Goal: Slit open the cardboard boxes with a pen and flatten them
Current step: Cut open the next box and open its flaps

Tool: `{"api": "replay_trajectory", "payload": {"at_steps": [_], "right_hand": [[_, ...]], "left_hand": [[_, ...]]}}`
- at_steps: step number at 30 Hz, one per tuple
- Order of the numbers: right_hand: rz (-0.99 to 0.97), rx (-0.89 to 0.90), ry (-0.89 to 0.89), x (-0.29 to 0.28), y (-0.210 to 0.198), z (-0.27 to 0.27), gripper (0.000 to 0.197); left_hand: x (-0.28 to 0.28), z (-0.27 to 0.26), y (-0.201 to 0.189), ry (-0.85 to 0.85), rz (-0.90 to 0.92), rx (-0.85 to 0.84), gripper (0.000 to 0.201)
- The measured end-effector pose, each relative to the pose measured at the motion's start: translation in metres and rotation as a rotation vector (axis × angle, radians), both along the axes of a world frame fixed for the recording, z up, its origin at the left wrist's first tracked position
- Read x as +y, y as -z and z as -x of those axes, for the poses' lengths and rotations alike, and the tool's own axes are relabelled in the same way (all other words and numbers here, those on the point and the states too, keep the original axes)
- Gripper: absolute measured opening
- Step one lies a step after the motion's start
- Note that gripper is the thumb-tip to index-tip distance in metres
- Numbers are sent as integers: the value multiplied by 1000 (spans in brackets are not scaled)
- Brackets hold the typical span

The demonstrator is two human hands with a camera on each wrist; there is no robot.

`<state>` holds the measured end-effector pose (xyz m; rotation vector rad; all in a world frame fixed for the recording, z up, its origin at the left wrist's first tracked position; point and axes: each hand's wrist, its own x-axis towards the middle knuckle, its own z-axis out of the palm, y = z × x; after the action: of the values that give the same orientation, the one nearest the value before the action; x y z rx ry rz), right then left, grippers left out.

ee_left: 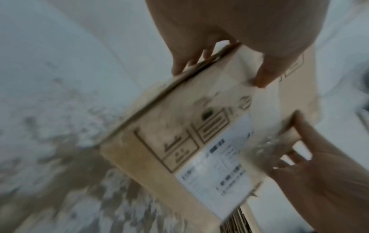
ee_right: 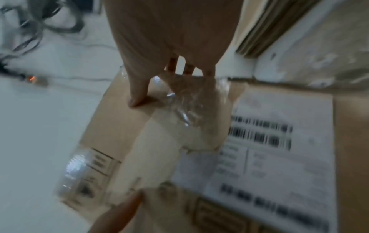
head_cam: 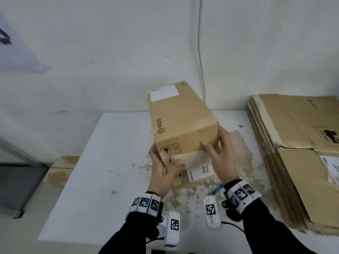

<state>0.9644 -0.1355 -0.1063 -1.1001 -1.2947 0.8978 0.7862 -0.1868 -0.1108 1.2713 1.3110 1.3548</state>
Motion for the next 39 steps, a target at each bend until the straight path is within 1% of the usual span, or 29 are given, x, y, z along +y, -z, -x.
{"api": "replay_trajectory", "payload": {"at_steps": [1,2,3,4,5,6,7,8,10,11,12,14,15,16,18,19,20,21,22,24,26,28,29,31,33,34,36,38,39], "right_hand": [[-23,-81,-47,-5,1,10,57],[-49,-168,-73,-9,5,20,58],[-87,-248,-93,-14,9,30,58],[-137,-310,-116,-20,13,39,60],[-186,-349,-151,-24,15,48,61],[-232,-380,-189,-27,15,57,61],[-268,-411,-235,-30,13,67,59],[-291,-433,-285,-32,10,75,57],[-268,-429,-367,-35,5,83,52],[-246,-411,-361,-37,4,79,48],[-228,-403,-311,-37,6,70,43],[-160,-438,-145,-34,25,36,37],[-81,-496,-80,-30,40,11,36],[49,-603,-56,-27,57,-14,39],[340,-948,-138,-28,90,-58,50],[435,-1120,-203,-31,104,-74,52],[483,-1250,-245,-35,116,-85,51],[490,-1321,-255,-39,125,-91,46],[473,-1339,-235,-42,129,-94,40],[425,-1342,-173,-42,129,-93,23],[389,-1381,-105,-40,124,-90,9],[433,-1362,-39,-38,114,-86,9],[462,-1288,8,-37,106,-84,11],[505,-1052,65,-33,87,-74,16],[516,-829,91,-22,63,-58,20],[492,-760,111,-16,48,-46,22],[408,-677,117,0,15,-14,24],[355,-619,56,19,-17,26,24],[364,-595,6,30,-29,47,21]], "left_hand": [[-6,4,3,-59,48,-69,63],[-13,11,5,-141,55,-91,59],[-20,19,4,-257,34,-73,59],[-26,28,-1,-384,-18,-15,62],[-30,36,-9,-485,-98,93,68],[-32,43,-19,-533,-187,216,75],[-32,49,-29,-535,-231,317,80],[-31,51,-43,-505,-208,370,82],[-24,56,-57,-418,-30,363,81],[-20,61,-56,-387,67,390,80],[-19,67,-53,-375,137,429,77],[-21,78,-45,-405,170,412,69],[-24,86,-39,-426,164,369,67],[-28,93,-33,-435,160,323,65],[-35,106,-21,-442,170,214,64],[-38,112,-13,-441,182,168,64],[-41,115,-5,-440,193,136,64],[-45,117,3,-444,207,116,64],[-49,118,9,-450,220,93,64],[-57,114,21,-473,233,55,65],[-61,112,29,-486,227,71,66],[-61,114,34,-472,241,109,68],[-61,118,35,-454,250,136,70],[-59,128,35,-422,252,213,79],[-54,143,32,-368,233,364,90],[-50,151,29,-324,220,465,89],[-36,172,18,-240,181,595,77],[-15,195,4,-171,129,605,62],[-2,208,-2,-147,84,616,57]]}}
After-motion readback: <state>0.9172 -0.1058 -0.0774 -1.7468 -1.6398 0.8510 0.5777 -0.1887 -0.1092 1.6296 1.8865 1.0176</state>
